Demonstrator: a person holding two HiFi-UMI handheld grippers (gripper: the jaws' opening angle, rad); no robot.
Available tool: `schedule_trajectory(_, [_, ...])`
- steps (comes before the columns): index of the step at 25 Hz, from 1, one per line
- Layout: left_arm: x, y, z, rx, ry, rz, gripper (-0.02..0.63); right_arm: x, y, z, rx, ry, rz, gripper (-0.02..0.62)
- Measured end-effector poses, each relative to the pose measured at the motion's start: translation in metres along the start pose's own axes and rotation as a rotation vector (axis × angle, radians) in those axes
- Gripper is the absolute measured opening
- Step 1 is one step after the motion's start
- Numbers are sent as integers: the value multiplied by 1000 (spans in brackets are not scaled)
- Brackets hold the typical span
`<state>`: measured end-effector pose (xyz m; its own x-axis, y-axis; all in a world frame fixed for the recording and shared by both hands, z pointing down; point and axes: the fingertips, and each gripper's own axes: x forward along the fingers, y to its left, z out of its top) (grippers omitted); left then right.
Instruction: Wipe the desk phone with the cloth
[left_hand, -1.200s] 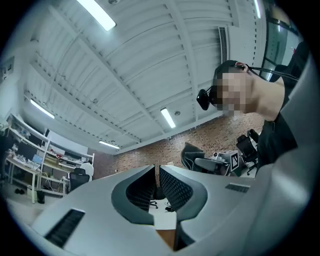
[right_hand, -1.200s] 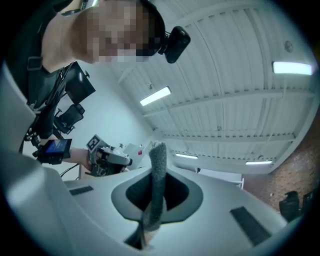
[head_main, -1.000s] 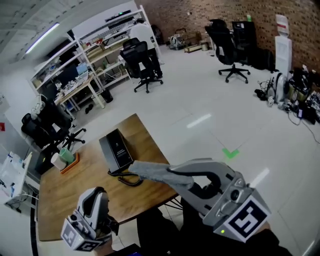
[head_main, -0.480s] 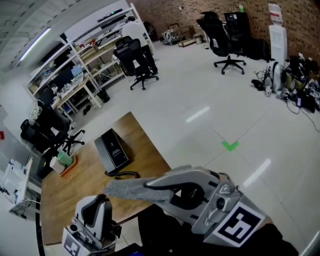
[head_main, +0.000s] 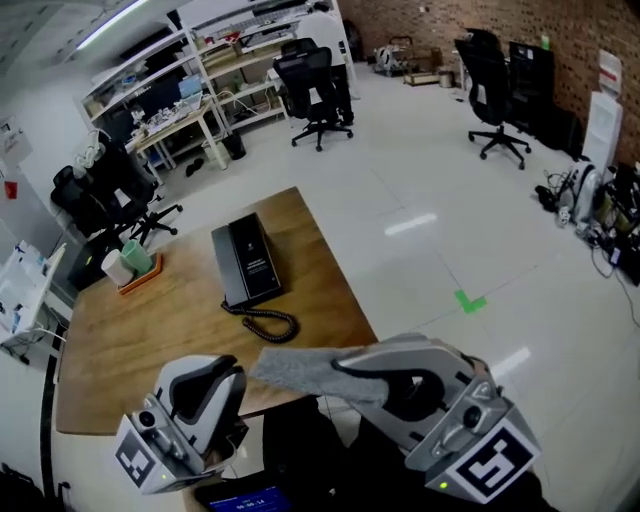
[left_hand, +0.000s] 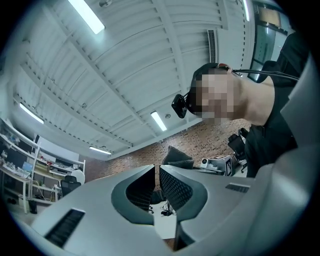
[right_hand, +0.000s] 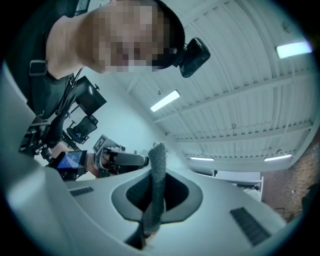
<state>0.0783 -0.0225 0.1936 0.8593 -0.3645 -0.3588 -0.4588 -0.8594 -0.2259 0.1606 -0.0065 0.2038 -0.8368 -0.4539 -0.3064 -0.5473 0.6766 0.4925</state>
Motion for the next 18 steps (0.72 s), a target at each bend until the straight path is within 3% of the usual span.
schedule_trajectory(18, [-4, 17, -7, -30, -11, 15, 15, 16, 4, -17, -15, 36, 33, 23])
